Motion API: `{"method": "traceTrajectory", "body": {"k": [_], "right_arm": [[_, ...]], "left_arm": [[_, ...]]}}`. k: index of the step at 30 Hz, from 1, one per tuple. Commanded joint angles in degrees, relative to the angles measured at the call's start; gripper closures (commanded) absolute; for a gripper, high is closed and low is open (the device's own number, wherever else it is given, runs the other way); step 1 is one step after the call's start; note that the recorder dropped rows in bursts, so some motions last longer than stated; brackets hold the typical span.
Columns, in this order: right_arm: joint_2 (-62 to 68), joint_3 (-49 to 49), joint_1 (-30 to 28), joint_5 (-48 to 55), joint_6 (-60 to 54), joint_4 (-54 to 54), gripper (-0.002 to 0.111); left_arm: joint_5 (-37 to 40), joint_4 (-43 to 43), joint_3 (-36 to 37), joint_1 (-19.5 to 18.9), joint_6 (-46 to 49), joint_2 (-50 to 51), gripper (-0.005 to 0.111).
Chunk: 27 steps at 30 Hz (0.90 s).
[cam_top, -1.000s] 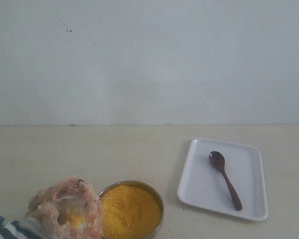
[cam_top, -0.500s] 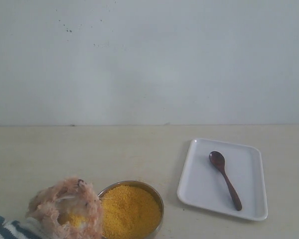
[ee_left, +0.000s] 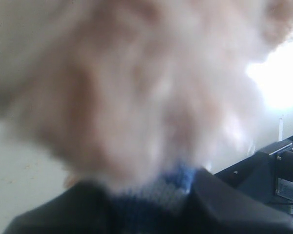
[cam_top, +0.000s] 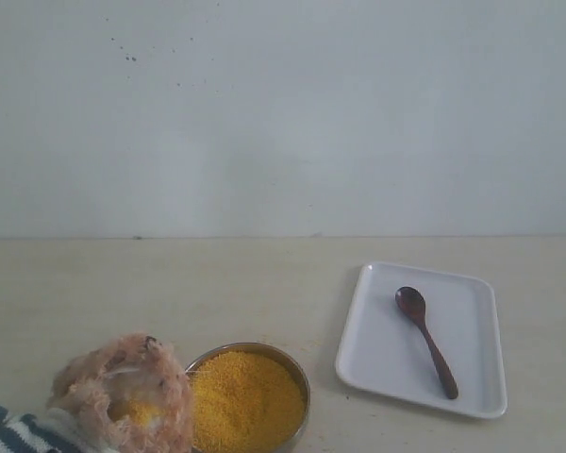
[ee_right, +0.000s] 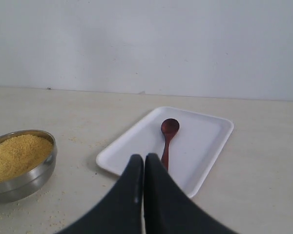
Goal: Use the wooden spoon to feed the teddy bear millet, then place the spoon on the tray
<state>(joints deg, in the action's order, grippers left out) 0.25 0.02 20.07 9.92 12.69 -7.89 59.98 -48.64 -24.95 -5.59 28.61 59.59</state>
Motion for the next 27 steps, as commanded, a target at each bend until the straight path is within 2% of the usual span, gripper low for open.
{"method": "traceTrajectory", "body": {"k": [1, 9, 19, 27], "right_arm": [[-0.25, -0.02, -0.11, -0.58, 0.21, 0.01, 0.108], [-0.25, -0.02, -0.11, -0.72, 0.21, 1.29, 0.108], [-0.25, -0.02, -0.11, -0.72, -11.32, 1.88, 0.108], [-0.25, -0.02, -0.11, -1.66, -11.32, 5.20, 0.108]], "left_arm": [[-0.63, -1.48, -0.40, -0.10, 0.45, -0.34, 0.103], [-0.63, -1.48, -0.40, -0.10, 0.45, -0.34, 0.103], [-0.63, -1.48, -0.40, -0.10, 0.45, -0.34, 0.103], [-0.63, -1.48, -0.40, -0.10, 0.45, -0.34, 0.103]]}}
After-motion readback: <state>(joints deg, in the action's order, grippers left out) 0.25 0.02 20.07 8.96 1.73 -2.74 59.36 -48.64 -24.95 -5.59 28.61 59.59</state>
